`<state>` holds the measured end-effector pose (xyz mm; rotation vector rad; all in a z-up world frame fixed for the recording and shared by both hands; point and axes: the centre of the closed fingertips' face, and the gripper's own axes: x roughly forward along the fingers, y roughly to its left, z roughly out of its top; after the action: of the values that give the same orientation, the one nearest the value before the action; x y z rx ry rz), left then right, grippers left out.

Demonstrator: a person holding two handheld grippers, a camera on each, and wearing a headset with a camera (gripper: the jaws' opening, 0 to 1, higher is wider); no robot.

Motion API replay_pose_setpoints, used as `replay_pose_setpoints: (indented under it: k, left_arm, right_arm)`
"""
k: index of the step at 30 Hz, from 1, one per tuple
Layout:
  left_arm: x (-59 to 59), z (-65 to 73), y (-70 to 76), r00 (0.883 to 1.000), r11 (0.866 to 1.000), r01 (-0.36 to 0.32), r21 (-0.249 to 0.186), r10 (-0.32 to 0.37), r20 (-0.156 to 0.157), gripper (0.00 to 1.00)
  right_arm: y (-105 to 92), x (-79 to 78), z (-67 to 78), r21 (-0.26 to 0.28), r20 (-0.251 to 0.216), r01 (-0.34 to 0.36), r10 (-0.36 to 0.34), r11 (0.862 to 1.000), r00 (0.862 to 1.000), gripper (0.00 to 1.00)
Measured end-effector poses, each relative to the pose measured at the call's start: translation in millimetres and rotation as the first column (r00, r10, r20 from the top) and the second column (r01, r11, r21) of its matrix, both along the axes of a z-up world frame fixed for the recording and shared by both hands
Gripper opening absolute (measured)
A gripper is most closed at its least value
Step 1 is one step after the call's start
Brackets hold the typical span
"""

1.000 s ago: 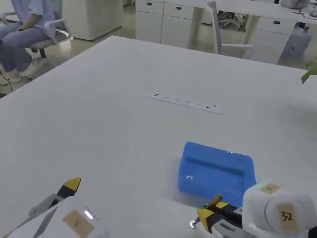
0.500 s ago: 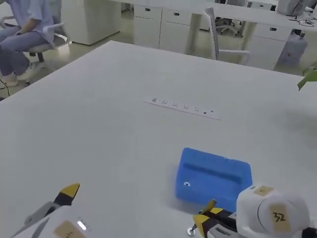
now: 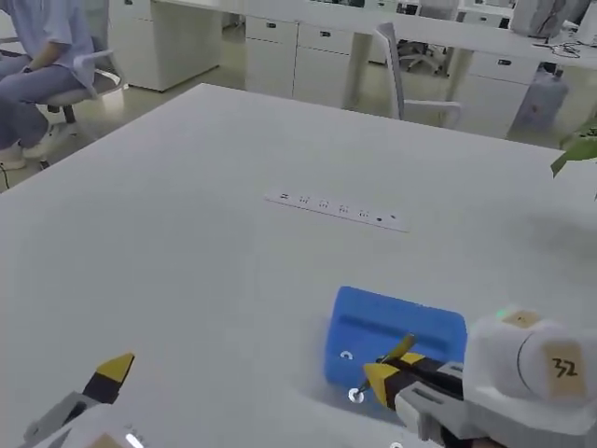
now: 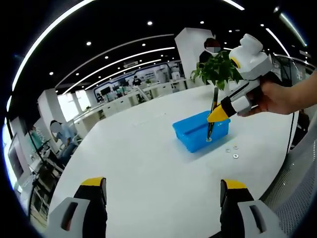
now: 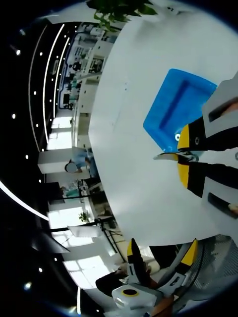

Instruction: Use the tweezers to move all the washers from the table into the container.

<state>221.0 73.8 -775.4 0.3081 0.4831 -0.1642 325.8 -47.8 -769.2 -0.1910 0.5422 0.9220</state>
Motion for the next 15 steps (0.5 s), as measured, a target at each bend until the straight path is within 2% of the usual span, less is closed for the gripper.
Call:
replay_pose_setpoints:
  k: [8,15]
  left_arm:
    - [-0.7,-1.7,1.3,1.0,1.0,-0.003,0.01,0.003,-0.004,0.98]
    - [-1.4,-2.5,1.3,1.0,1.0,-0.003,0.019,0.003,-0.008,0.98]
  right_arm:
    - [-1.4,21.9,9.2,0.002,0.047,0.029,-0.029,1.0,0.998,0.04]
    - [0.0,36.3,4.1,-0.005,0.053,0.049,-0.049,0.999,0.997,0.04]
